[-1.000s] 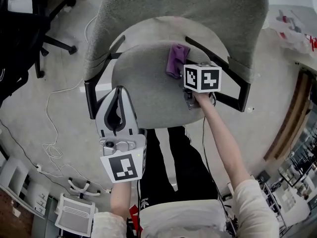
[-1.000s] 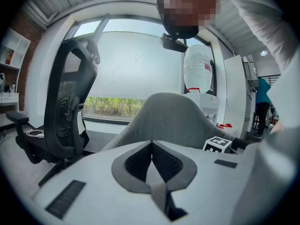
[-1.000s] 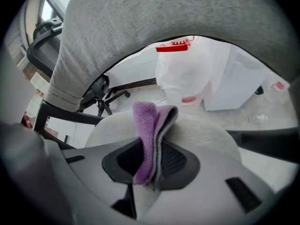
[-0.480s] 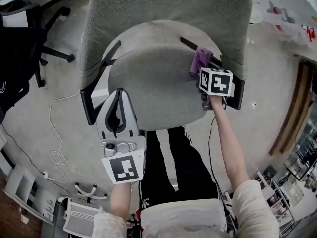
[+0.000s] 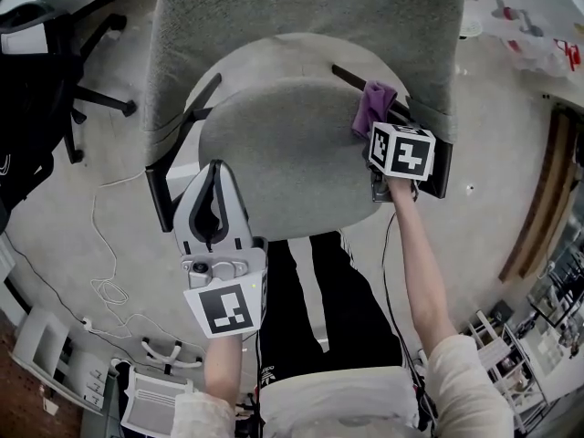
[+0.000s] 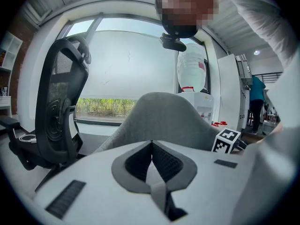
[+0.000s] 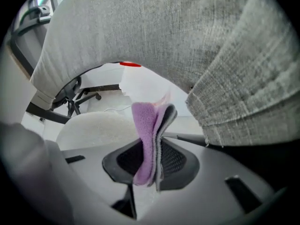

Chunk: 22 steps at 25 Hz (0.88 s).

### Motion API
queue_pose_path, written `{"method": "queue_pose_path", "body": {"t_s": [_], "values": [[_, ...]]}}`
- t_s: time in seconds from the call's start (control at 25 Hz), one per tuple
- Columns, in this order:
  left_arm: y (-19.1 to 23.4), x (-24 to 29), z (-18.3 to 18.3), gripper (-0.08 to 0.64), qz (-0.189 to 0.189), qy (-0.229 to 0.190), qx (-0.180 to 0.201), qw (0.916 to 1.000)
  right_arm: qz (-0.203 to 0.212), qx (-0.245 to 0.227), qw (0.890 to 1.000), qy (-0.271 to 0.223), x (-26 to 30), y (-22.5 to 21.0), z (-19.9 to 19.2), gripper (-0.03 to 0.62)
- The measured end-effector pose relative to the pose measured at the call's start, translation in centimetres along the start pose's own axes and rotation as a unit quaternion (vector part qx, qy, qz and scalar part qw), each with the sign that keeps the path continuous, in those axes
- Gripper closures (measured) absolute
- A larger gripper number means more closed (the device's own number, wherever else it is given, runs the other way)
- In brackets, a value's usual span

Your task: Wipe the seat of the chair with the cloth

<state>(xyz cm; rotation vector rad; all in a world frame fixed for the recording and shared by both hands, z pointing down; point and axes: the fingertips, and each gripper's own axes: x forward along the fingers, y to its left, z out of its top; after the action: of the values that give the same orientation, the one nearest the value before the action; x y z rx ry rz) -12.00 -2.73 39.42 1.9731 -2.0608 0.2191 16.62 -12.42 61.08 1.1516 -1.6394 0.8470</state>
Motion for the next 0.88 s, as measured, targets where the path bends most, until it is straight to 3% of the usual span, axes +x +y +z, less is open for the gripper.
{"method": "queue_pose_path", "body": {"t_s": [0.12,0.24,0.36,0.56,0.68,0.88], "values": [[1.2,-0.4,0.0,0.548,0.026,-0.003,-0.009,0.9996,0.035,0.013,0.999,-0.023,-1.7,2.7,0.9,0.499],[2.4,-0.9,-0.1,0.548,0.046,-0.006,-0.025,0.9986,0.116,0.016,0.992,-0.047,-3.2,8.5,1.4,0.499],[3.5,-1.6,-0.1,0.548,0.058,-0.005,-0.025,0.9980,0.210,0.024,0.977,-0.043,-3.3,16.2,-0.1,0.499],[5.6,-3.5,0.8,0.548,0.085,-0.020,-0.042,0.9953,0.332,0.017,0.943,0.019,-3.0,28.4,-4.6,0.499],[5.8,-4.5,1.4,0.548,0.084,-0.026,-0.038,0.9954,0.364,0.004,0.930,0.051,-2.7,32.7,-7.3,0.499],[6.8,-5.9,1.5,0.548,0.089,-0.030,-0.040,0.9948,0.366,-0.025,0.926,0.086,-1.4,36.2,-9.8,0.499]]}}
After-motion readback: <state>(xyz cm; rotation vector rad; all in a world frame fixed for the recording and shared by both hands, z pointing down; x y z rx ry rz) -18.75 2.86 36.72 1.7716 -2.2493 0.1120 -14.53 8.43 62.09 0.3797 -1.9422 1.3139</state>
